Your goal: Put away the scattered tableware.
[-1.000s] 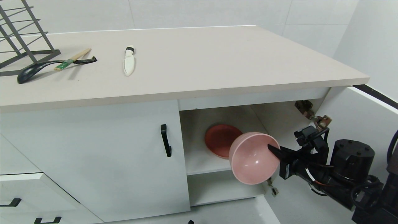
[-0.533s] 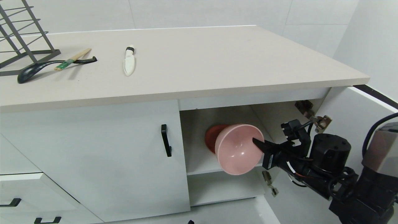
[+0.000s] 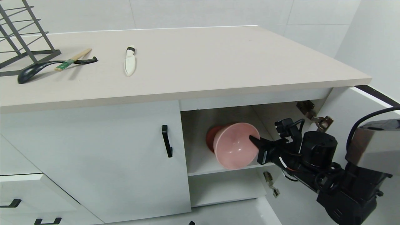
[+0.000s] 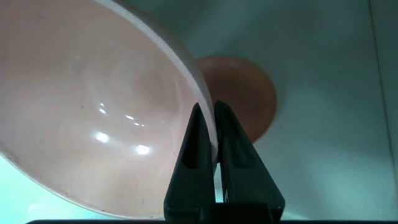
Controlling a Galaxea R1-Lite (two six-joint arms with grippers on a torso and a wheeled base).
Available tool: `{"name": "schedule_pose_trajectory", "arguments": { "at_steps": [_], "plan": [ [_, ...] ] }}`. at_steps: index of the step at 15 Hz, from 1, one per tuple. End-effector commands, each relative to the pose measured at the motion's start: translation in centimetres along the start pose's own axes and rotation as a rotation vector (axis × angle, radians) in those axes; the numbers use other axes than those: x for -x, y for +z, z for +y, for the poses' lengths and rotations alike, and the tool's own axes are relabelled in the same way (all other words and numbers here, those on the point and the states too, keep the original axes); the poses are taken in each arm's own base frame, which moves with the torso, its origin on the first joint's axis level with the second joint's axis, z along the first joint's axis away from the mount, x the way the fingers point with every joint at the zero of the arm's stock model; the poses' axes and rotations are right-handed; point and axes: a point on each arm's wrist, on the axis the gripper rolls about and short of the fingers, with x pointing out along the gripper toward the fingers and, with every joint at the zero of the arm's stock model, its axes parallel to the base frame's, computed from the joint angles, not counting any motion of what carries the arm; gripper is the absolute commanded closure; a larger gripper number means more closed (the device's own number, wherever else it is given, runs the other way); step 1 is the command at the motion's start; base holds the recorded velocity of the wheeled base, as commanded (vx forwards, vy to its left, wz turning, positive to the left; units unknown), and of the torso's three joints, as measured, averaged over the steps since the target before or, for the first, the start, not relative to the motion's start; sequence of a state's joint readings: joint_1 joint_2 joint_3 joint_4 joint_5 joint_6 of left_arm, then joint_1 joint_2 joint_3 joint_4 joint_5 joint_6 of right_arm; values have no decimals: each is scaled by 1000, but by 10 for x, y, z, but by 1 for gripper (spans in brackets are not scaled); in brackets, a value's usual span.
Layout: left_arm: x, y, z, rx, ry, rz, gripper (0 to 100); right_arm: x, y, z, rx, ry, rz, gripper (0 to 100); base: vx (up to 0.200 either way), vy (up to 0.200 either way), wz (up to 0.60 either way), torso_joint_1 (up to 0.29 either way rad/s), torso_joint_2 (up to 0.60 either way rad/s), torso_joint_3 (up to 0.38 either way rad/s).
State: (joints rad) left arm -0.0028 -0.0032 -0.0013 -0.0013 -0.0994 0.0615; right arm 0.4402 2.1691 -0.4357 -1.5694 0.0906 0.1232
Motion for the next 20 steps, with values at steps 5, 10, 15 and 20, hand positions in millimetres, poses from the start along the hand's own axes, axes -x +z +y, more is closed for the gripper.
{"name": "schedule_pose_trajectory", "arguments": {
  "at_steps": [5, 10, 15, 20],
  "plan": [
    [0, 0, 0, 17, 2, 4, 0, -33, -14, -13, -51, -29, -15, 100, 0, 0, 0, 0, 0, 0],
    [0, 0, 0, 18, 2, 6, 0, -47, -23, -28, -63, -58, -20, 100, 0, 0, 0, 0, 0, 0],
    [0, 0, 0, 17, 2, 4, 0, -67, -21, -40, -62, -81, -12, 100, 0, 0, 0, 0, 0, 0],
    [0, 0, 0, 18, 2, 6, 0, -73, -23, -39, -18, -78, 3, 100, 0, 0, 0, 0, 0, 0]
  ]
}}
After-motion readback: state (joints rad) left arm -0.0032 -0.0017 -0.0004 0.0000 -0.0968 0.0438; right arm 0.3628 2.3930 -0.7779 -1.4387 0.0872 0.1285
